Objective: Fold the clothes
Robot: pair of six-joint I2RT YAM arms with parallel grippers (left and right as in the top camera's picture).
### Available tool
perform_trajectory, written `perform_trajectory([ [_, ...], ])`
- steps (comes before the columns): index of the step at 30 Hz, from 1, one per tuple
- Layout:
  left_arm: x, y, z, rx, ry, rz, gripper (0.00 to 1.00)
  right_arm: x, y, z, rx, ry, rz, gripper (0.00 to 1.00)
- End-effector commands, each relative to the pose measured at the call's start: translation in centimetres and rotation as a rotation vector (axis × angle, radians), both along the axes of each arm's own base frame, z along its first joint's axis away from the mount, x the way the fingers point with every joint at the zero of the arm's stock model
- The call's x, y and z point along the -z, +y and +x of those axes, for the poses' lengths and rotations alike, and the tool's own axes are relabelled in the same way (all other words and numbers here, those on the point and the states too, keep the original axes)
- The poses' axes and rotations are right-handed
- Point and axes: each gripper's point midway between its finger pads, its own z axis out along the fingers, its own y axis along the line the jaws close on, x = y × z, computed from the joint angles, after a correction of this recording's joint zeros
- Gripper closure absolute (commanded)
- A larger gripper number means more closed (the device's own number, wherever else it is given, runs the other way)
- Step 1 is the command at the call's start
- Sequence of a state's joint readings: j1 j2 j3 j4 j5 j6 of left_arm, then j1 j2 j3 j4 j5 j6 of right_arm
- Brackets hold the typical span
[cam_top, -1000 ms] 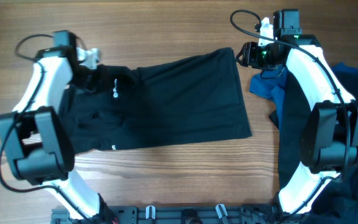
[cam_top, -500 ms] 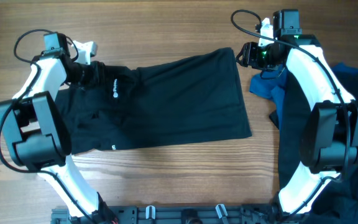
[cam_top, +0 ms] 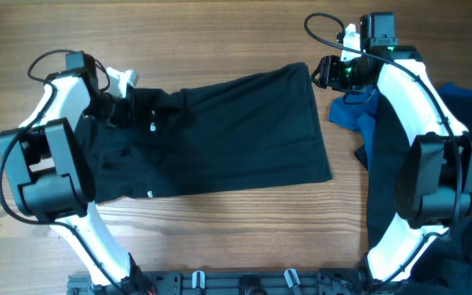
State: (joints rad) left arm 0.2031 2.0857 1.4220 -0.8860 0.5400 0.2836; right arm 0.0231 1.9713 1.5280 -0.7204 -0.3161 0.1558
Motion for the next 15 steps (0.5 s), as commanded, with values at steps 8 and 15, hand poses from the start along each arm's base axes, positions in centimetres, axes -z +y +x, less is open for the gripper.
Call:
perform_trajectory([
  [8,-5.3,3.2,1.7,-0.276,0.003,0.142,0.96,0.3,0.0,0.0,0.008,0.011,0.0,0.41],
  [15,-10.1,4.3,3.3,-0.553,-0.07,0.218,0.96,0.3,0.0,0.0,0.007,0.009,0.0,0.4],
])
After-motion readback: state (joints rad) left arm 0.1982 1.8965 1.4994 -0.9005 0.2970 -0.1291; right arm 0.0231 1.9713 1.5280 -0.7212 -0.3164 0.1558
